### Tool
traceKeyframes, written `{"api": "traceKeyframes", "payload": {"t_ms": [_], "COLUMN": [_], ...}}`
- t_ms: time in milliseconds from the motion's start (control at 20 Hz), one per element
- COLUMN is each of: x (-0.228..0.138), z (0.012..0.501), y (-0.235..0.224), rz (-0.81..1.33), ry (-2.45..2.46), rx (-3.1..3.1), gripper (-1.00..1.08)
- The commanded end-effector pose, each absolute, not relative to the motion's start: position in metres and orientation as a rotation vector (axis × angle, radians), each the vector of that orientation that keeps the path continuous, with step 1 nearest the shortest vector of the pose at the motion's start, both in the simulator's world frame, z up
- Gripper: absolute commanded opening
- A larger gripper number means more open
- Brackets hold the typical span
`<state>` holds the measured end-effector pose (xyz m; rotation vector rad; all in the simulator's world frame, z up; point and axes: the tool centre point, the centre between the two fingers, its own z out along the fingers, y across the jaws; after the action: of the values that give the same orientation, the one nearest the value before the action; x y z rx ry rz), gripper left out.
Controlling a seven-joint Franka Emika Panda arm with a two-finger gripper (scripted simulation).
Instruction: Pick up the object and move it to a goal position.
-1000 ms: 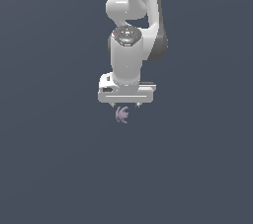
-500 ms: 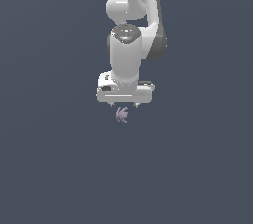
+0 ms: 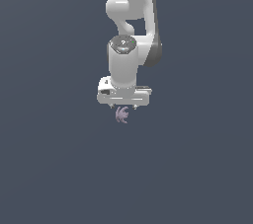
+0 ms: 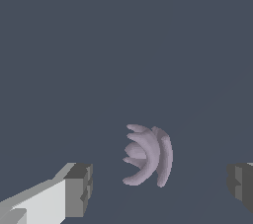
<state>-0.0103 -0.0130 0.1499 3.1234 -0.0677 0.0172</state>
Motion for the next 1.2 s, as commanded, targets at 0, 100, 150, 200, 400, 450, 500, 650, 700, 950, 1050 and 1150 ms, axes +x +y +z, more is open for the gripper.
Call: {"api": "traceKeyframes", "payload": {"t_ms": [0, 100, 150, 200, 400, 450, 500, 650, 700, 950, 1050, 1150], "x": [-0.017, -0.024, -0.026, -0.029, -0.037, -0.038, -0.039, -0.041, -0.04, -0.041, -0.041, -0.042], "z": [0.134, 0.122, 0.116, 0.111, 0.097, 0.095, 0.093, 0.091, 0.092, 0.083, 0.075, 0.065], "y": [-0.015, -0.017, -0.018, -0.019, -0.021, -0.022, -0.022, -0.023, -0.022, -0.022, -0.022, -0.022], "rz": [0.012, 0.009, 0.007, 0.006, 0.002, 0.001, 0.001, 0.0, -0.001, -0.001, -0.001, -0.001], "ry": [-0.104, -0.135, -0.149, -0.161, -0.199, -0.205, -0.209, -0.216, -0.212, -0.212, -0.213, -0.214], "rx": [3.128, 3.131, 3.132, 3.133, 3.134, 3.134, 3.134, 3.134, 3.134, 3.134, 3.134, 3.134], "gripper": [1.0, 1.0, 1.0, 1.0, 1.0, 1.0, 1.0, 1.0, 1.0, 1.0, 1.0, 1.0]}}
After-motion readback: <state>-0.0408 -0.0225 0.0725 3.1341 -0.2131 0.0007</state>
